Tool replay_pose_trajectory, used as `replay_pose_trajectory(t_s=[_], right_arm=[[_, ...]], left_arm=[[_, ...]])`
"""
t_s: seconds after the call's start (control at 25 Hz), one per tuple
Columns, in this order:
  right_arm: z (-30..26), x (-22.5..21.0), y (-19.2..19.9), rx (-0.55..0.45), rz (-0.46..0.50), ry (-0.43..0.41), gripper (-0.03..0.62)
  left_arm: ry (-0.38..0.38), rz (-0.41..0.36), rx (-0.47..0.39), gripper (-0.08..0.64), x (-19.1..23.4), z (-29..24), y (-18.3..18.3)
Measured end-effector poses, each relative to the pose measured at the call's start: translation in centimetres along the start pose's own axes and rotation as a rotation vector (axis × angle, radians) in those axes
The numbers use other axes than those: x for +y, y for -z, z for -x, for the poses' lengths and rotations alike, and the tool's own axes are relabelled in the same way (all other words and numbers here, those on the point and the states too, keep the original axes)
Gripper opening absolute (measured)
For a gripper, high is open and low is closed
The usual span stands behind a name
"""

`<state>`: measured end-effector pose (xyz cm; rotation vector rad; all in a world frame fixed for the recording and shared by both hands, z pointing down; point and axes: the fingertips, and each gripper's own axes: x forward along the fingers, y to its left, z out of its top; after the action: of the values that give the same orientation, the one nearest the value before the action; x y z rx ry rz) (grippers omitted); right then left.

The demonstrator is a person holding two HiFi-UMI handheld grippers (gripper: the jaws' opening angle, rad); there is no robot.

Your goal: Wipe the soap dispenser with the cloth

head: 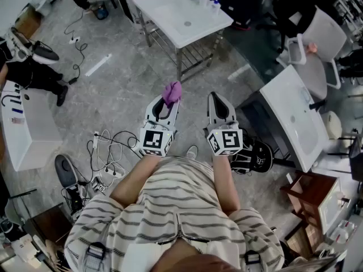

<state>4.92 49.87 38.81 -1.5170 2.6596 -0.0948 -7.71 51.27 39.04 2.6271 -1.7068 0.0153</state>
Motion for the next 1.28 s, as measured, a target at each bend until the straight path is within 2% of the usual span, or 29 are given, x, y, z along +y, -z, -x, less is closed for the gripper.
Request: replay_pose_trajectory(t_s=[0.2,0.52,0.76,1.0,1.28], right_arm=[[0.2,-1.1,-0.3,-0.023,-0.016,-0.043,0.009],[0.1,-4.9,-0.5,-0.031,-0.036,-0.027,0.009],[-1.2,-6.8,0.4,-0.016,-0.051,-0.024,0.009],[-6.4,-8.9,2.0,0.015,-0.036,-0.018,0.009],[-18.4,-13.8,2.2,0.011,-0.028,0.012,0.009]], left_arm=[[-0.027,0.002,0.01,0.118,-1.0,-1.0,0.4],[-0.05,0.002,0.017,0.115,-3.3,-3.4,0.7],[-0.05,-0.005,0.057,0.117,-3.9,-5.4,2.3],[-0.038,0.013,0.061,0.117,-1.2,-10.4,3.7],[-0.001,0.011,0.042,0.117,5.6,-22.0,3.7]])
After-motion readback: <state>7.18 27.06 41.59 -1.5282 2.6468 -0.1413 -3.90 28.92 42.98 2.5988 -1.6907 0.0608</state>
